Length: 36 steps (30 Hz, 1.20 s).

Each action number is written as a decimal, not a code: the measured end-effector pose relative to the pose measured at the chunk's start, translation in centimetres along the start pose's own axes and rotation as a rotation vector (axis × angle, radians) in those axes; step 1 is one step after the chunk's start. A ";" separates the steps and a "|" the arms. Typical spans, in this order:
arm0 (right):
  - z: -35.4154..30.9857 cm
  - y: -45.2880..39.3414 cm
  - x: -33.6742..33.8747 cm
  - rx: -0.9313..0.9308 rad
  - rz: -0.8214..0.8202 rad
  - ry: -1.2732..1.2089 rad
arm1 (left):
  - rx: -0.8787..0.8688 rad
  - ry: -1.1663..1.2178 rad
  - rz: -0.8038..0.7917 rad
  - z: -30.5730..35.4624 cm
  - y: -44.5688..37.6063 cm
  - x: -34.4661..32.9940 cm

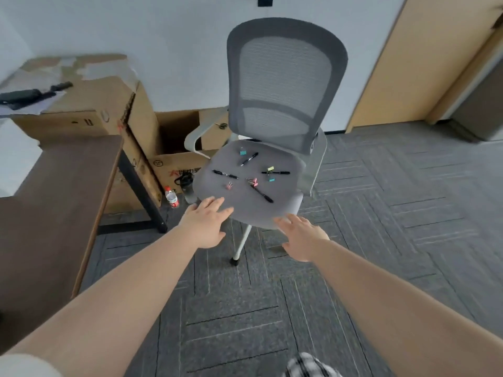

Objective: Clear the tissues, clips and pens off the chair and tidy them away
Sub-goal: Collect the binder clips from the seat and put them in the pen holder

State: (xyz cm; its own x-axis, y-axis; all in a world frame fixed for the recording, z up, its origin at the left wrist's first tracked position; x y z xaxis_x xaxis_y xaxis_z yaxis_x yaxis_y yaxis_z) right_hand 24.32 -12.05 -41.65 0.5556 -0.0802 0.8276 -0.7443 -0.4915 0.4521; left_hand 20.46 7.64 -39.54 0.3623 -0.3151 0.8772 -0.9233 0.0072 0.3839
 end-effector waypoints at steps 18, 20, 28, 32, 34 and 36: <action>4.7 -27.3 4.6 -0.051 -0.148 -0.066 | 0.006 0.079 -0.253 -8.2 -24.2 -4.5; 4.9 -29.5 5.0 -0.063 -0.171 -0.063 | -0.010 0.084 -0.261 -8.6 -26.4 -5.0; 7.7 -36.5 4.4 -0.214 -0.200 -0.086 | -0.062 0.124 -0.345 -9.4 -36.2 -8.3; 9.3 -39.2 3.1 -0.280 -0.217 -0.099 | -0.089 0.142 -0.370 -8.4 -40.2 -10.4; 9.9 -40.6 2.5 -0.301 -0.221 -0.101 | -0.083 0.142 -0.399 -8.1 -41.5 -11.9; 10.7 -42.0 1.9 -0.327 -0.217 -0.117 | -0.066 0.139 -0.433 -7.8 -42.4 -13.4</action>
State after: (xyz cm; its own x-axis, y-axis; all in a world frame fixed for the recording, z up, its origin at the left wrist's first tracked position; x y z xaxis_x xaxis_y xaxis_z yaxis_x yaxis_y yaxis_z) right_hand 60.57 -0.81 -62.62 0.7367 -0.1122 0.6668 -0.6736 -0.2076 0.7093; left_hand 55.72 18.98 -65.27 0.7311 -0.1725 0.6602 -0.6744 -0.0358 0.7375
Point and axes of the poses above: each hand's wrist, its own y-axis away from the middle knuckle, its own x-axis out of the back of the hand, z = x × y, the point moved 8 cm from there along -y, towards the middle knuckle, and after that the axes turned 15 degrees about -y, right-handed, at the moved point
